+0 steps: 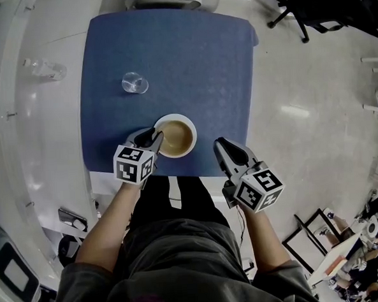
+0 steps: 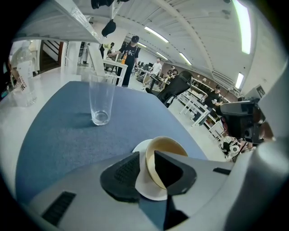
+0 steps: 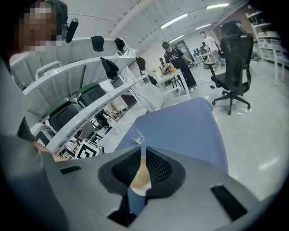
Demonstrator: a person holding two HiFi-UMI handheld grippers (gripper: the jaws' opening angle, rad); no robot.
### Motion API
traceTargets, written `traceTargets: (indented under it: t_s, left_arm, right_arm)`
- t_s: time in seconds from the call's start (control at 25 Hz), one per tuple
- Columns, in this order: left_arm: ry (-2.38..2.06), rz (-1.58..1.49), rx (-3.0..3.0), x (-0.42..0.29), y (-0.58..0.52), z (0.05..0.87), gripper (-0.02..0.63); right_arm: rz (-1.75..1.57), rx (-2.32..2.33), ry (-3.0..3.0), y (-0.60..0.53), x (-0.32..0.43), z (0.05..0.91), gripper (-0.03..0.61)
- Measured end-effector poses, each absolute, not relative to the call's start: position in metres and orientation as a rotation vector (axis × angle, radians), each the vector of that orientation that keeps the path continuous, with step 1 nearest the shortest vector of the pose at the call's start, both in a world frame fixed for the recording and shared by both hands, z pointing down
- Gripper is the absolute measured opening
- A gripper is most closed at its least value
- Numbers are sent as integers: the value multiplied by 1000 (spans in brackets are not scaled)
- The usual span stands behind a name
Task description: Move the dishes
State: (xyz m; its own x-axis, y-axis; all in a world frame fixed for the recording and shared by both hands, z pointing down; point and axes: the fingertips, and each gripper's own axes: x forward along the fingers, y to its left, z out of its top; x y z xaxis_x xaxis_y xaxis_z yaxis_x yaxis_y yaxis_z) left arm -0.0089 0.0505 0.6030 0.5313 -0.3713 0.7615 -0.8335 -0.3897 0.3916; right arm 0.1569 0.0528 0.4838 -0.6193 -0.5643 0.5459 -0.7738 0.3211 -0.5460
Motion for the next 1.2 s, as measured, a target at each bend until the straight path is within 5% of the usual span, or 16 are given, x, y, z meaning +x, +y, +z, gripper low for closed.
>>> traceTargets:
  t_s: [1.2]
  left_arm:
    - [-1100,492,2537,-96,-4,347,58]
  right_arm:
    - [811,1379,-2502,8,80,332,41]
